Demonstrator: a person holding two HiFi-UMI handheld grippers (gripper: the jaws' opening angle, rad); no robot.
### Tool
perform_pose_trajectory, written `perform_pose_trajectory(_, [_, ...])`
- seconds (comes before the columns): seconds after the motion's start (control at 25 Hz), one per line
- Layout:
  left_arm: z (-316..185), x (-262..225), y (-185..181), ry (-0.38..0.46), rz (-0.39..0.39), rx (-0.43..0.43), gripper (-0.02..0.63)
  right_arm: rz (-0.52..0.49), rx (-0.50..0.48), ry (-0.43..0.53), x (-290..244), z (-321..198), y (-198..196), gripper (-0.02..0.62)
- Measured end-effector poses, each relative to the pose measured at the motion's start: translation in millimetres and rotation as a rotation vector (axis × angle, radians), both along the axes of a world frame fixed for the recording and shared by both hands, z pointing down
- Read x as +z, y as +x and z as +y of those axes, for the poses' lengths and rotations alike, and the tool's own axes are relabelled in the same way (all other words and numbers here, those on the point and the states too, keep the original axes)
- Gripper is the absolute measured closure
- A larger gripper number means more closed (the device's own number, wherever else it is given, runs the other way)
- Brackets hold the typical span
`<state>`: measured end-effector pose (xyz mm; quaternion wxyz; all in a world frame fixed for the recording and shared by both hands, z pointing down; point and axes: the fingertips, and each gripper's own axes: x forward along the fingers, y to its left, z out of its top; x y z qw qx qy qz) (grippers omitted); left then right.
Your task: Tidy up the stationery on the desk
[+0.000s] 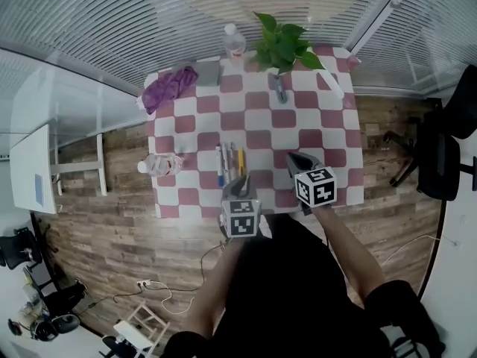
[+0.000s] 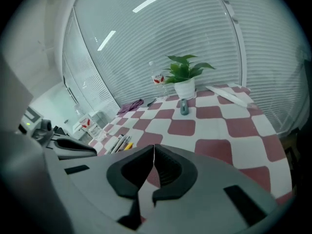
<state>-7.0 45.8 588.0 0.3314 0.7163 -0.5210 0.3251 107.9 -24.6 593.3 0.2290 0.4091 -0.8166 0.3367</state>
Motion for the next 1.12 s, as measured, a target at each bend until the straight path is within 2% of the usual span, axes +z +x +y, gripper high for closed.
perform_pose_trajectory(0.2, [-7.3, -20.5, 0.2, 0.051, 0.027, 0.053, 0.557, 0.041, 0.023, 0.013, 11.1, -50.2, 1.8, 0.571])
perform_pose_trajectory(0.4, [-14.8, -30.7, -13.7, 0.059, 0.047, 0.010, 0.555, 0.082, 0.056, 0.034, 25.0, -95.5, 6.1, 0.566])
perform_pose_trajectory(0.48, [-19.7, -34.0, -15.9, 0.065, 0.085, -0.005, 0.555, 0.096, 0.073, 0.044, 30.8, -112.9, 6.1, 0.507])
perform_pose_trajectory(0.64, [-19.4, -29.1, -20.9, 0.038, 0.104, 0.017, 0.555, 0.164, 0.087, 0.080, 44.0, -139.8, 3.1, 0.493])
perform_pose_trajectory(0.76, [-22.8, -26.2, -17.8, 0.015, 0.113, 0.031, 0.555, 0.203, 0.093, 0.095, 54.8, -159.8, 2.0, 0.457])
perform_pose_trajectory(0.96, [-24.3, -23.2, -17.3, -0.007, 0.114, 0.058, 0.555, 0.205, 0.124, 0.079, 70.3, -184.6, -7.8, 0.416])
perform_pose_trajectory(1.12, [-23.7, -26.7, -16.6, -0.018, 0.159, 0.038, 0.555, 0.253, 0.144, 0.088, 76.1, -198.8, -8.7, 0.400])
